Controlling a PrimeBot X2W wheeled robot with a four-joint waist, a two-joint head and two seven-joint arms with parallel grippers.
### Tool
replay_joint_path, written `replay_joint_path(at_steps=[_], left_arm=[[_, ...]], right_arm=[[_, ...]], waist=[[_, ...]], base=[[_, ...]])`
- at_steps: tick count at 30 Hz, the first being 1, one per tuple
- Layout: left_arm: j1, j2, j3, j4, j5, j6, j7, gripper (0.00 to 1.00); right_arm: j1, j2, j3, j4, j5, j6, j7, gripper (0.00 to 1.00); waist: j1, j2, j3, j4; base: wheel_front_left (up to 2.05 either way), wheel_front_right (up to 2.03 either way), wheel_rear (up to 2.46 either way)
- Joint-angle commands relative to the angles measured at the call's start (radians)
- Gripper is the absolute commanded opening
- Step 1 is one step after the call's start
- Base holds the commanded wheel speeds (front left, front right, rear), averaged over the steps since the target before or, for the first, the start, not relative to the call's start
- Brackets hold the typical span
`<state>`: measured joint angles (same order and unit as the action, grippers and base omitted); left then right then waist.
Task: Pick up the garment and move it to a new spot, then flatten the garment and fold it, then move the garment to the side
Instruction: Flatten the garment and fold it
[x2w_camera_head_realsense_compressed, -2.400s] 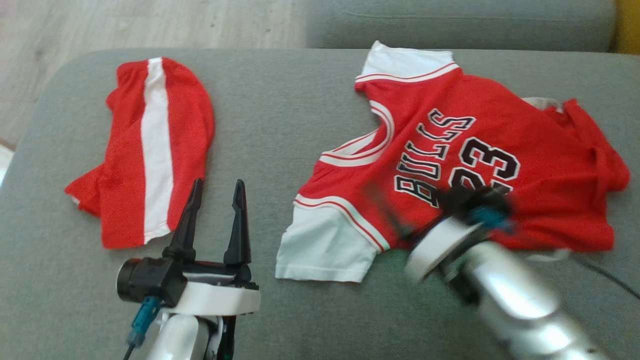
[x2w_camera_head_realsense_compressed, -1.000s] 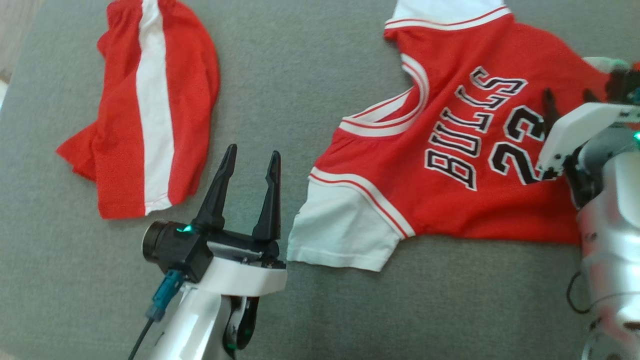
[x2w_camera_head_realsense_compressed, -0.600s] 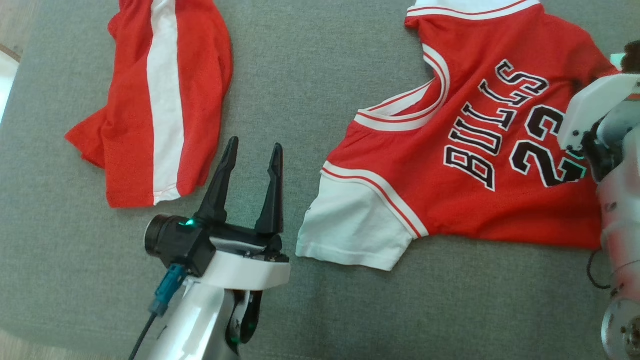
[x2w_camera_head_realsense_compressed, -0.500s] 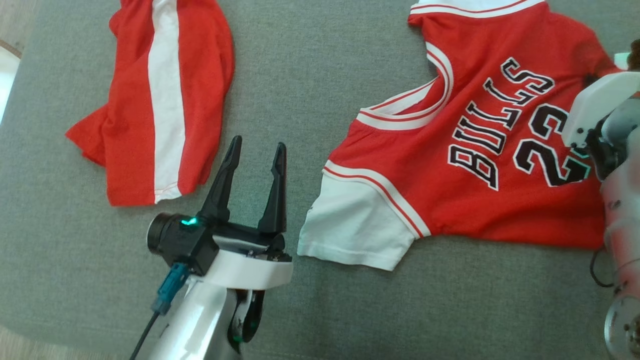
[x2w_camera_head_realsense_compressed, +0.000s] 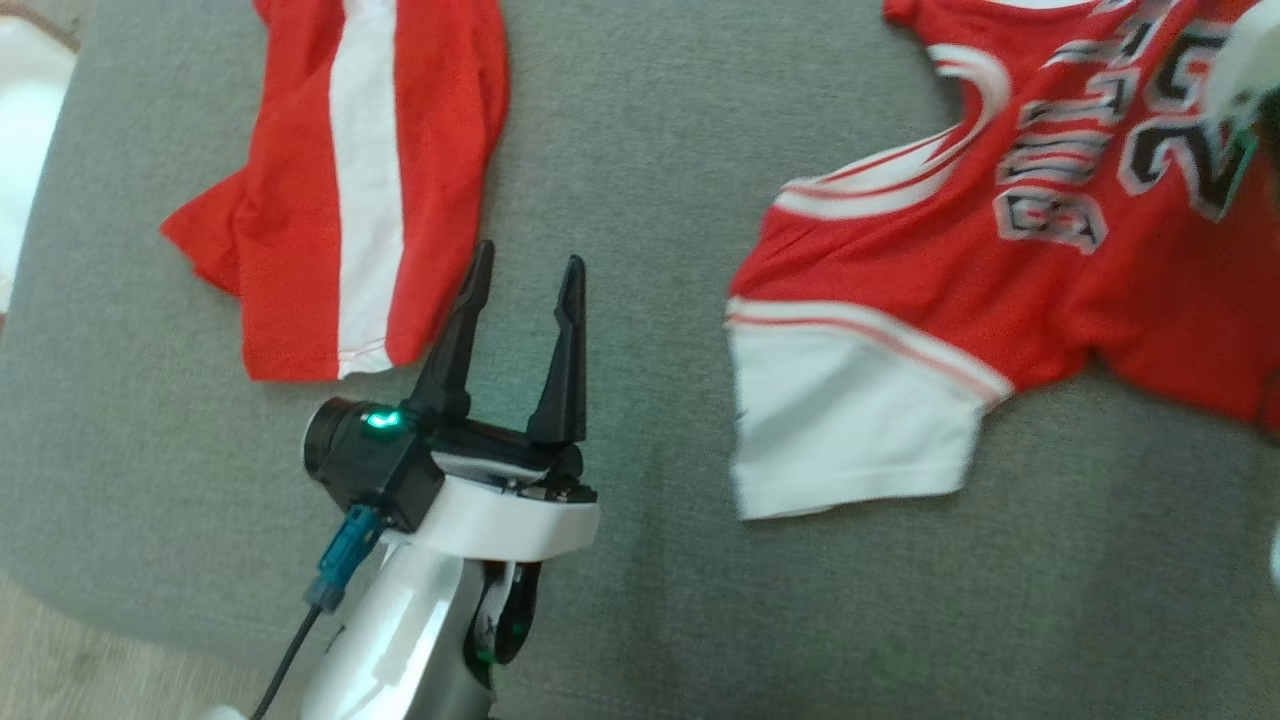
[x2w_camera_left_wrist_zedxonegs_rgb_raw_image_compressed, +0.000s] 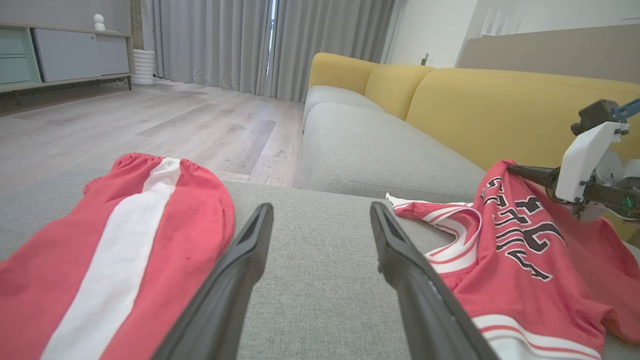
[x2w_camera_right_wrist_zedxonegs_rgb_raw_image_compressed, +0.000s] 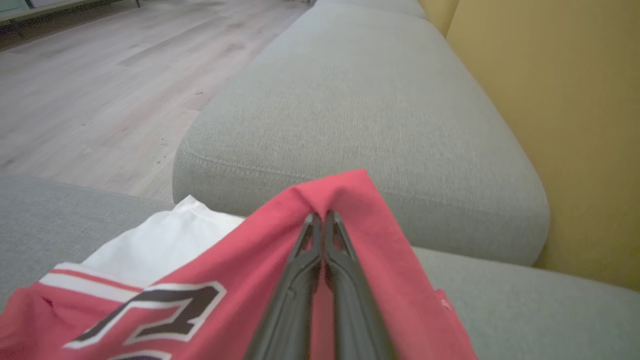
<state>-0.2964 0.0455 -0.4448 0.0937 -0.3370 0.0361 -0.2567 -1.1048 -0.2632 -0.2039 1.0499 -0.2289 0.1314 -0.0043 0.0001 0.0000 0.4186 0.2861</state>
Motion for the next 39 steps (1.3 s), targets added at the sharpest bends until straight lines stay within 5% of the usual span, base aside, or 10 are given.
replay_joint_path(at_steps=[1, 6, 7, 8, 18, 27, 39], left_arm=[[-0.024, 0.005, 0.022, -0.033, -0.013, 0.007, -0.005, 1.0], [-0.029, 0.005, 0.017, -0.038, -0.021, 0.013, -0.005, 1.0], [-0.03, 0.005, 0.017, -0.038, -0.021, 0.014, -0.005, 1.0], [-0.03, 0.005, 0.017, -0.039, -0.021, 0.014, -0.005, 1.0], [-0.021, 0.005, 0.04, -0.029, -0.004, 0.015, -0.005, 1.0], [0.026, 0.005, 0.088, -0.011, 0.032, -0.001, -0.005, 1.0], [0.125, 0.005, 0.152, 0.003, 0.047, -0.016, -0.005, 1.0]], right_arm=[[-0.043, -0.006, 0.013, -0.02, -0.017, -0.001, -0.02, 0.0], [-0.097, -0.031, 0.006, 0.009, -0.069, -0.001, -0.061, 0.0], [-0.103, -0.034, 0.004, 0.014, -0.082, -0.001, -0.067, 0.8], [-0.107, -0.036, -0.002, 0.023, -0.092, -0.001, -0.068, 1.0], [-0.049, -0.008, -0.032, 0.097, -0.128, -0.001, -0.145, 1.0], [0.096, 0.069, -0.016, 0.078, -0.036, -0.001, -0.255, 1.0], [0.64, 0.19, 0.08, -0.527, 0.211, -0.001, -0.257, 1.0]], waist=[[-0.0001, 0.0, 0.012, 0.016], [-0.0001, 0.0, 0.027, 0.038], [-0.0001, 0.0, 0.028, 0.04], [-0.0001, 0.0, 0.029, 0.041], [-0.0001, 0.0, -0.031, -0.005], [-0.0001, 0.0, -0.157, -0.107], [-0.0001, 0.0, -0.289, -0.244]], base=[[0.0, 0.0, 0.0], [0.0, 0.0, 0.0], [0.0, 0.0, 0.0], [0.0, 0.0, 0.0], [0.0, 0.0, 0.0], [0.0, 0.0, 0.0], [0.0, 0.0, 0.0]])
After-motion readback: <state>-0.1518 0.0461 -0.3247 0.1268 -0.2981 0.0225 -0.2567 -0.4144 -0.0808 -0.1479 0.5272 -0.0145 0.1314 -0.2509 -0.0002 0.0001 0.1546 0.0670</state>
